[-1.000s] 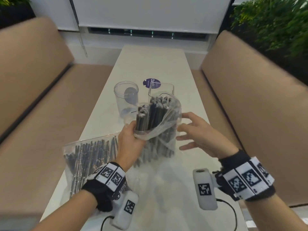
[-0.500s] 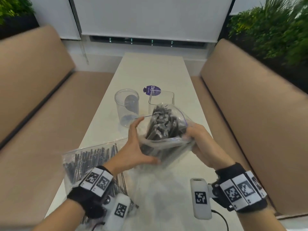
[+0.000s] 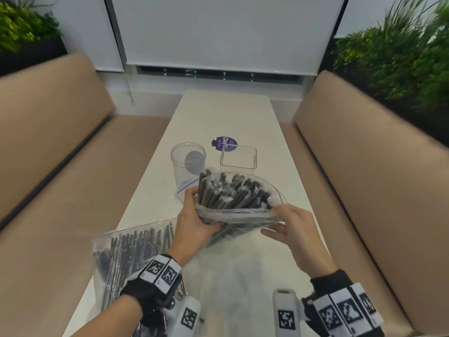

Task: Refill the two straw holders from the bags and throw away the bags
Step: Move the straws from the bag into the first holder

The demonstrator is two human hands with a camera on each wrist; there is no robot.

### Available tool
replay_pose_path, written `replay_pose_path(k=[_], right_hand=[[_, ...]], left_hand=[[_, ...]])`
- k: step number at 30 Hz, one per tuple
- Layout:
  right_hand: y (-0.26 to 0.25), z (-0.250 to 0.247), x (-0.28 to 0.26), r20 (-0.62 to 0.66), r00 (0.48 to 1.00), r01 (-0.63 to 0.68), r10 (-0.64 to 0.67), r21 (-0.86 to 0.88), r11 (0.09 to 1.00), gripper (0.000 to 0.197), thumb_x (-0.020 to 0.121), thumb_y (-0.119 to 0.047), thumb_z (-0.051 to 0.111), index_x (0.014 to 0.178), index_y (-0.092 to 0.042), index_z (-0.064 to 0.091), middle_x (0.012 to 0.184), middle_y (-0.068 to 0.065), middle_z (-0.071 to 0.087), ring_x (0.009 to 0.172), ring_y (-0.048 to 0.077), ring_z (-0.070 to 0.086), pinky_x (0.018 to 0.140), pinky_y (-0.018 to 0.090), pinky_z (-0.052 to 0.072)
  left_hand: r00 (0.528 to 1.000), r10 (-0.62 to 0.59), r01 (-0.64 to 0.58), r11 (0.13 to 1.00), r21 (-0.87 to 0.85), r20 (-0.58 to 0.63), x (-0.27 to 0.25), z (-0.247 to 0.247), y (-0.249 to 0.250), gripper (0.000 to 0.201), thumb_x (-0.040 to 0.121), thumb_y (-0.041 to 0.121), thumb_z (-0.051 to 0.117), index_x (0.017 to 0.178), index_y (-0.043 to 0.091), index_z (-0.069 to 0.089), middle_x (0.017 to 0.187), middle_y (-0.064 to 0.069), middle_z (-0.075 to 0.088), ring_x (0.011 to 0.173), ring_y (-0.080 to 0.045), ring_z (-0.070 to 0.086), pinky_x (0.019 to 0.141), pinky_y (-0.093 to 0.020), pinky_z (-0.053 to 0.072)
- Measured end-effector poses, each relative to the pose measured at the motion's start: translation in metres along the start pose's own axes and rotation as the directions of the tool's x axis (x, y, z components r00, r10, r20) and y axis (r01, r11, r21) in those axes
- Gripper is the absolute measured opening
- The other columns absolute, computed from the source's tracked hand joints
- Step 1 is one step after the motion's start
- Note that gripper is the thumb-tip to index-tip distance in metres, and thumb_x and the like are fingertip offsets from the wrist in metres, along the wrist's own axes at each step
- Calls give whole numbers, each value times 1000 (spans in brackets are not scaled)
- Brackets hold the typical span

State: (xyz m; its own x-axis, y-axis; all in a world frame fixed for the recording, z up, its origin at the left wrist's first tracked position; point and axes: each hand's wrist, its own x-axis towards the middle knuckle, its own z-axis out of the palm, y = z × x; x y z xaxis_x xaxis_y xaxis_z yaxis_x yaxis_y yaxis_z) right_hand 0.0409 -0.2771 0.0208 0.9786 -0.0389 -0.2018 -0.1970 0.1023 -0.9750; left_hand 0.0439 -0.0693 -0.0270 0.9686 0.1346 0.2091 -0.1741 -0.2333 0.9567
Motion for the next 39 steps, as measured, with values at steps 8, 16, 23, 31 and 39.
replay_pose_path(k=[8,16,23,31,39], right_hand=[[-15,-1,13,199,972,-198,125,408,891,21,91,15,41,83,17,61,97,20,73,83,27,74,64,30,63],[54,13,52,56,998,0,18,-309,951,51,94,4,39,138,-22,41,88,29,63,64,29,64,45,35,56],[54,30,38,280,927,351,-251,-884,310,81,80,0,57,150,-14,19,141,13,26,123,32,34,104,38,37],[19,36,45,272,943,263,-190,-266,927,68,67,-23,89,126,-16,56,119,0,69,112,11,66,94,28,55],[-27,41,51,189,909,397,-371,-126,909,25,84,-11,74,100,-29,72,99,-12,77,98,5,71,87,21,56]], left_hand=[[918,-204,217,976,0,341,14,-8,-3,95,66,11,87,131,41,25,125,6,59,110,-10,63,99,-39,52],[942,-161,199,975,-101,295,9,1,-11,84,66,-16,79,126,28,39,118,5,61,96,-7,71,73,-19,57],[968,-141,165,981,-100,209,14,-5,-15,85,71,-9,78,112,51,33,115,35,42,100,35,44,87,-5,40],[953,-114,145,985,-91,279,10,-10,-4,75,70,-8,81,120,36,47,108,37,65,99,14,64,80,-7,52],[974,-102,129,984,-125,202,25,-25,-12,74,68,-8,82,126,25,50,111,23,70,104,2,67,79,-8,52]])
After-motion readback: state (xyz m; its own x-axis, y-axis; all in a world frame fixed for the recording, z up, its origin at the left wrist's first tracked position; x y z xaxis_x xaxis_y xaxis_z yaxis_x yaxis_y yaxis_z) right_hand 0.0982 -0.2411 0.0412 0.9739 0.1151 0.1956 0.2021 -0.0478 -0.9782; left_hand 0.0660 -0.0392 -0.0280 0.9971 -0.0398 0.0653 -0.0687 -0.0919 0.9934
